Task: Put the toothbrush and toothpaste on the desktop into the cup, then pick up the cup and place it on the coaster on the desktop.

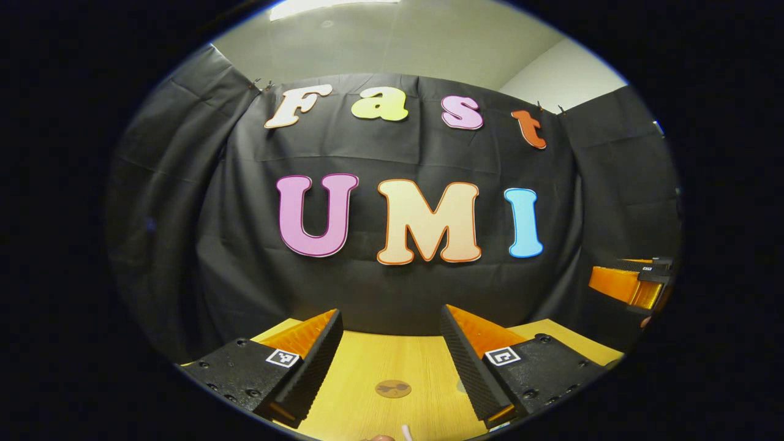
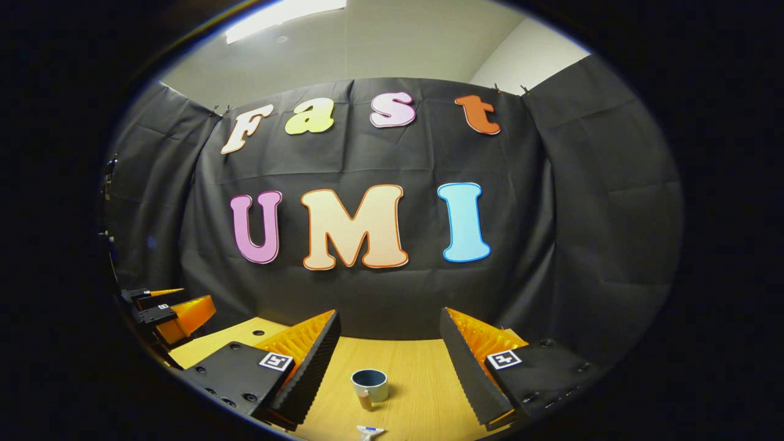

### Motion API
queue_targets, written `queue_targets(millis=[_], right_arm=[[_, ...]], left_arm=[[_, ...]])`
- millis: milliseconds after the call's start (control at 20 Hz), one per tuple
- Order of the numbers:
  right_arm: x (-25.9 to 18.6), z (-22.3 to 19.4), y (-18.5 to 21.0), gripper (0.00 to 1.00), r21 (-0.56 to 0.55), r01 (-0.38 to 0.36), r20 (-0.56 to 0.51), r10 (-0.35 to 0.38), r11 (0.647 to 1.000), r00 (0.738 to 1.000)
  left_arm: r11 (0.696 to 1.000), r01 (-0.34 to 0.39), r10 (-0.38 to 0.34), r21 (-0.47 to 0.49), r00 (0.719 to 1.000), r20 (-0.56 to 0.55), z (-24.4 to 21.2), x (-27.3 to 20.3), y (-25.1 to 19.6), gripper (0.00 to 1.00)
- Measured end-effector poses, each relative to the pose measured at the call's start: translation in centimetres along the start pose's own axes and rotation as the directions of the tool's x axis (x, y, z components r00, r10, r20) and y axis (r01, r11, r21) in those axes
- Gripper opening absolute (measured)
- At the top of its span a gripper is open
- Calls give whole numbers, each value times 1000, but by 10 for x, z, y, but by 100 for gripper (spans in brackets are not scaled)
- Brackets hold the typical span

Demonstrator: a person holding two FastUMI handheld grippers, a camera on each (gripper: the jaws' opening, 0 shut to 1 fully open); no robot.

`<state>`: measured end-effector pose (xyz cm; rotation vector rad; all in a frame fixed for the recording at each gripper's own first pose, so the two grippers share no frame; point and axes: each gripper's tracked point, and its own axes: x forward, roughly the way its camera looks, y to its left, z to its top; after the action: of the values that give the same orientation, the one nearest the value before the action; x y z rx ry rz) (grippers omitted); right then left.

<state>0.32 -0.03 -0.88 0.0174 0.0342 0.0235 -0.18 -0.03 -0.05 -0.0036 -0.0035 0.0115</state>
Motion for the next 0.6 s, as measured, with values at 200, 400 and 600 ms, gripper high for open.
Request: queue_targets(millis=[200, 400, 600], right_arm=[[2, -8, 4, 99, -4, -18, -23, 18, 1000, 1000], [7, -34, 12, 100, 2, -49, -89, 49, 999, 995], [9, -84, 13, 99, 4, -72, -216, 71, 997, 974]], left_arm=[[1000, 1, -1, 7, 1000, -1, -1, -2, 1, 94], [1000, 3, -3, 16, 1000, 3, 1, -3, 0, 94], [1000, -8, 8, 27, 1000, 11, 4, -5, 7, 94]])
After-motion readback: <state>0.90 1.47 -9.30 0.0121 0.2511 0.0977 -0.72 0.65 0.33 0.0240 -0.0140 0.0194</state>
